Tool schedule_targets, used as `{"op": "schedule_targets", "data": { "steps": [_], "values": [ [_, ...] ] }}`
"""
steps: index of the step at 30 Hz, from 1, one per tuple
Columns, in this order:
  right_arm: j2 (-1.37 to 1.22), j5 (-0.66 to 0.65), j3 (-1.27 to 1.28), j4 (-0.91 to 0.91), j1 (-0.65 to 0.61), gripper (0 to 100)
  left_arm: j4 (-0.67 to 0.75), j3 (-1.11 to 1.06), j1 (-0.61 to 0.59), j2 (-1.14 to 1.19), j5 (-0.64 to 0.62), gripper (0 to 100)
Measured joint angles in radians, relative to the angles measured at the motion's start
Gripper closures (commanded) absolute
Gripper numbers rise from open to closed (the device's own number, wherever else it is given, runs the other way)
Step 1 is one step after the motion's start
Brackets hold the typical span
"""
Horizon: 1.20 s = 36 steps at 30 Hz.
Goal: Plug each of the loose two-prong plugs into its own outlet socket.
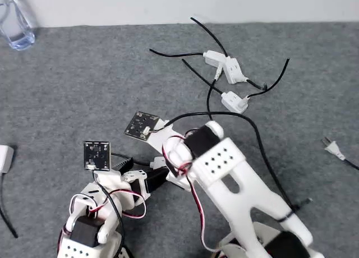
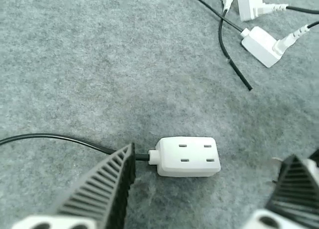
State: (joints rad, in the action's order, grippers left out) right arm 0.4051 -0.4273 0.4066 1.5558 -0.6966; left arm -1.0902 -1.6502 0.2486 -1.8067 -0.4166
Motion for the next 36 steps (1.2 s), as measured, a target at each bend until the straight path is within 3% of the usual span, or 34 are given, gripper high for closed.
{"op": "schedule_targets", "data": {
  "steps": [6, 36],
  "values": [
    [0.043, 0.008, -0.014, 0.06, 0.002, 99.1, 0.0, 0.003, 0.0, 0.0, 0.0, 58],
    [0.044, 0.018, -0.084, 0.028, -0.003, 99.1, 0.0, 0.003, -0.003, 0.0, -0.002, 58]
  ]
}}
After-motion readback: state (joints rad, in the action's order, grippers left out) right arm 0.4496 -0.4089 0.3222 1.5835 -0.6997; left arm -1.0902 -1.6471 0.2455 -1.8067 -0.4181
